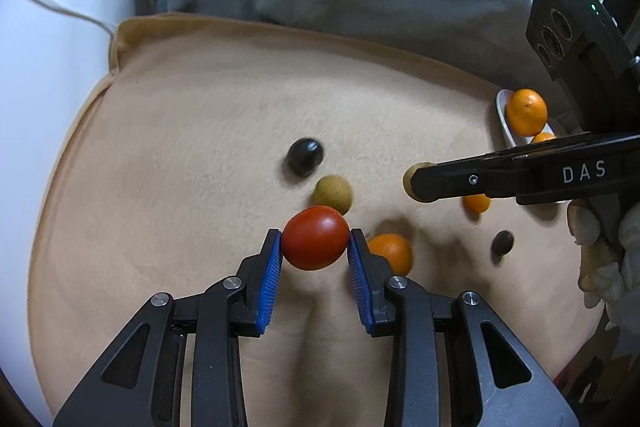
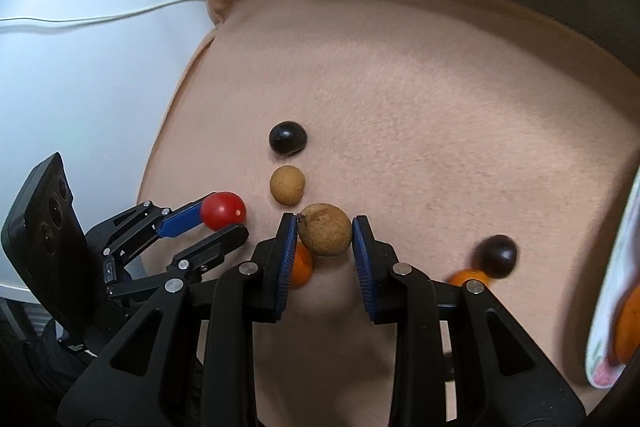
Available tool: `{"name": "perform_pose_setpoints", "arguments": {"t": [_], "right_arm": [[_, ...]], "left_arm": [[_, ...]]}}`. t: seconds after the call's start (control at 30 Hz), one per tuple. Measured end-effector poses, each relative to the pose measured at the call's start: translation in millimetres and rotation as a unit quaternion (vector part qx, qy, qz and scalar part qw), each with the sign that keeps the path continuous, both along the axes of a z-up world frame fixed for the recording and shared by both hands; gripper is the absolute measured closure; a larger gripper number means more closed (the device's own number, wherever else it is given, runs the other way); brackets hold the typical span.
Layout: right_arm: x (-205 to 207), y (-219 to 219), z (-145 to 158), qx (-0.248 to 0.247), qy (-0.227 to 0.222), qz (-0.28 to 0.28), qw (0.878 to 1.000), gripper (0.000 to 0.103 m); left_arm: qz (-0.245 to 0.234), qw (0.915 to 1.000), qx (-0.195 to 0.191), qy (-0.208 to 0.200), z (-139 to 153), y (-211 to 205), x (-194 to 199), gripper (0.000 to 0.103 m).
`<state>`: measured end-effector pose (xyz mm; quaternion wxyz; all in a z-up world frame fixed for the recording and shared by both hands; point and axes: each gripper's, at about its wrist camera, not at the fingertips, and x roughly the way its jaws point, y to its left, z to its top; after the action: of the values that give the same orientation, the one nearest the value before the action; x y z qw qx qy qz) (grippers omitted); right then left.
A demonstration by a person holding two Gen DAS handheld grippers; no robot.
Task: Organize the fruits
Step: 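Carry the tomato in the left gripper while the right gripper carries a brown longan over the plate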
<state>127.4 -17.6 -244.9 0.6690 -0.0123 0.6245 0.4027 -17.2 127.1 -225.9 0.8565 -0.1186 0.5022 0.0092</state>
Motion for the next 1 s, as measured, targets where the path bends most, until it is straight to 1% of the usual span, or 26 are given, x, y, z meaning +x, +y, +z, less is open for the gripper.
{"name": "perform_pose_setpoints", "arguments": {"t": [0.13,0.53,1.0], "right_arm": [[4.0,-24.4,12.5,0.006,-0.008,-0.021,1.0,0.073],[17.3,-112.7,43.8,0.013,-0.034,-0.093,0.995,0.073],[33.3,-199.8,71.3,0.009,-0.068,-0.15,0.986,0.073]], "left_arm": [[-0.01,0.9999,-0.004,-0.009,9.2,-9.4,4.6,0.071],[-0.06,0.9978,-0.011,-0.024,26.6,-63.0,32.1,0.071],[-0.107,0.9932,-0.023,-0.039,36.8,-124.2,66.2,0.071]]}}
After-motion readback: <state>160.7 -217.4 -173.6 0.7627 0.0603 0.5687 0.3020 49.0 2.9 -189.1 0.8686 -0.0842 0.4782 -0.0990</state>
